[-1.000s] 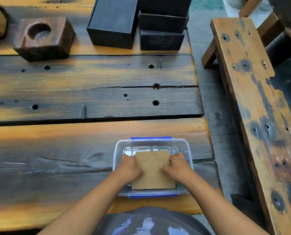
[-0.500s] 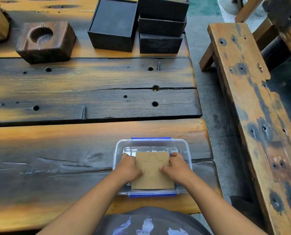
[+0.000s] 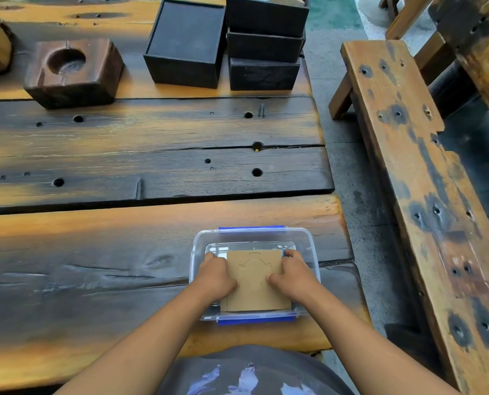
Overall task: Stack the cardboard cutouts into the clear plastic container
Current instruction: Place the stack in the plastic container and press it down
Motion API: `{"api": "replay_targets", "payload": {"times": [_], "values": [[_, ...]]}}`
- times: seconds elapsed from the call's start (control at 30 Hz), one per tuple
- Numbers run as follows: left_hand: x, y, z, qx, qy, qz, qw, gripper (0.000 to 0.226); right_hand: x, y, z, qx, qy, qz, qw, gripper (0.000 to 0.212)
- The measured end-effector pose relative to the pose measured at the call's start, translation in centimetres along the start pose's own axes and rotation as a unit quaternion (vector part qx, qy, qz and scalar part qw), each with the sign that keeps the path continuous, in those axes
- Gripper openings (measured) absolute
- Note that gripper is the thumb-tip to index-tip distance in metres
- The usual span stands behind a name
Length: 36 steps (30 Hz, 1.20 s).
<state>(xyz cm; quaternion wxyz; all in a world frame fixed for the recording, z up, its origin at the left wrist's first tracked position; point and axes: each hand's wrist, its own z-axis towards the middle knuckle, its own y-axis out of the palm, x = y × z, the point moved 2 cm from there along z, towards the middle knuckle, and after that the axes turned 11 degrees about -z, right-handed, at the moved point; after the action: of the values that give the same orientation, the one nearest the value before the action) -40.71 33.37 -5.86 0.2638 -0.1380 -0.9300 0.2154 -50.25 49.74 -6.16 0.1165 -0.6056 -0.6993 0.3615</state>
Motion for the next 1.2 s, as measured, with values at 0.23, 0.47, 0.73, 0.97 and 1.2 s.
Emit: {"api": "replay_targets", "payload": {"times": [0.23, 0.47, 0.73, 0.97, 1.2], "values": [[0.7, -0.6, -1.5, -0.003, -0.004, -0.028, 1.0, 0.028, -0.4, -0.3, -0.7, 0.007, 0.025, 0.031, 0.999, 0.043], [0.8, -3.2, -3.9, -0.007, 0.049, -0.053, 0.997, 0.008, -1.5, -1.8, -3.7, 0.044, 0.081, 0.073, 0.993, 0.026], [3.0, -5.3, -7.3, -0.088, 0.225, 0.079, 0.967, 0.06, -3.1, -0.5, -13.8, 0.189, 0.162, 0.186, 0.951, 0.047], [4.3, -1.2, -13.6, -0.175, 0.329, 0.215, 0.903, 0.049, -0.8, 5.4, -24.4, 0.26, 0.269, 0.295, 0.879, 0.044], [4.8, 8.8, -22.6, -0.246, 0.439, 0.354, 0.788, 0.044, 3.6, 14.5, -36.4, 0.325, 0.395, 0.356, 0.782, 0.037]]}}
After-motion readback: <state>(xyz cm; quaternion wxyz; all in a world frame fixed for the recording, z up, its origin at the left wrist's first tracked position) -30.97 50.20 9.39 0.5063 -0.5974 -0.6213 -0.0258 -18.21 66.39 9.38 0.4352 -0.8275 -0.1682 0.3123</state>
